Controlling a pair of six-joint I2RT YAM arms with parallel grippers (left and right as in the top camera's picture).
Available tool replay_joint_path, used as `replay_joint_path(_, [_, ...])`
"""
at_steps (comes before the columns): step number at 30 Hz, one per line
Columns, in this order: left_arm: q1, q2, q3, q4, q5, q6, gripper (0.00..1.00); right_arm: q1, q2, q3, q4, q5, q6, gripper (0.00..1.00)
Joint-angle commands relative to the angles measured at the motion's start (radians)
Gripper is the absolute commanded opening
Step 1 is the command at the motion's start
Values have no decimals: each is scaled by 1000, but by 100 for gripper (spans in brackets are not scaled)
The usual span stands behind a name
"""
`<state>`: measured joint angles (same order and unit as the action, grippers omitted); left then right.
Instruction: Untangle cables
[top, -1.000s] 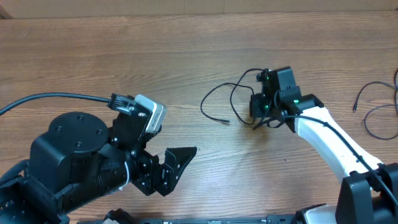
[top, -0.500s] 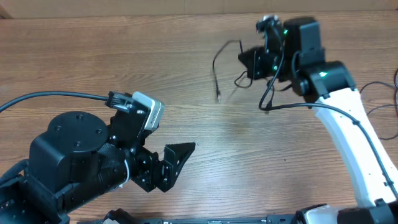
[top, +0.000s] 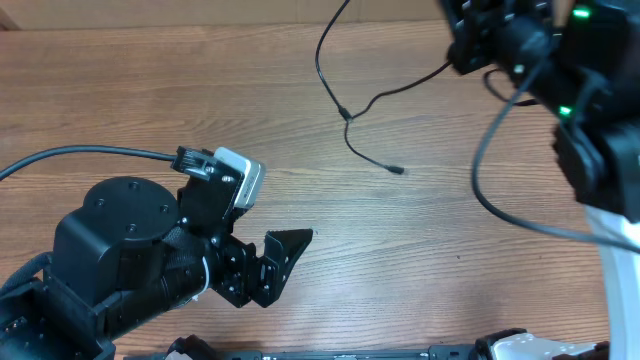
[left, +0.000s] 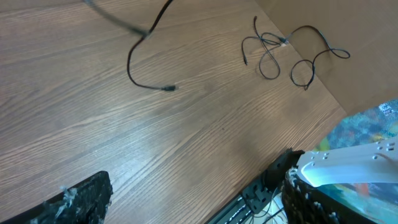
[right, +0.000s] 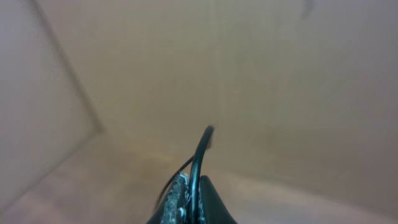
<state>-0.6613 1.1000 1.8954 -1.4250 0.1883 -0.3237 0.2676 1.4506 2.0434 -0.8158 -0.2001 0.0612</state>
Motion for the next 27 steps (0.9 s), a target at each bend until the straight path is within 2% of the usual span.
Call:
replay_joint_path(1, [-6, 0, 14, -1, -16, -13, 87, -25, -20, 81, -8, 166, -49, 4])
replay_joint_path(8, [-6, 0, 14, -5, -16, -13, 84, -155, -48, 105, -2, 317, -75, 4])
replay_joint_path(15, [-6, 0, 14, -2, -77, -14, 95, -332, -48, 105, 10, 320, -74, 4])
replay_joint_path(20, [-6, 21, 13, 23, -202, -13, 94, -408, -61, 105, 19, 320, -122, 4])
replay_joint_path(24, [-6, 40, 13, 47, -400, -19, 100, -461, -68, 105, -13, 323, -149, 4])
replay_joint_path(27, [-6, 48, 13, 77, -503, -25, 100, -497, -64, 105, -43, 323, -149, 4])
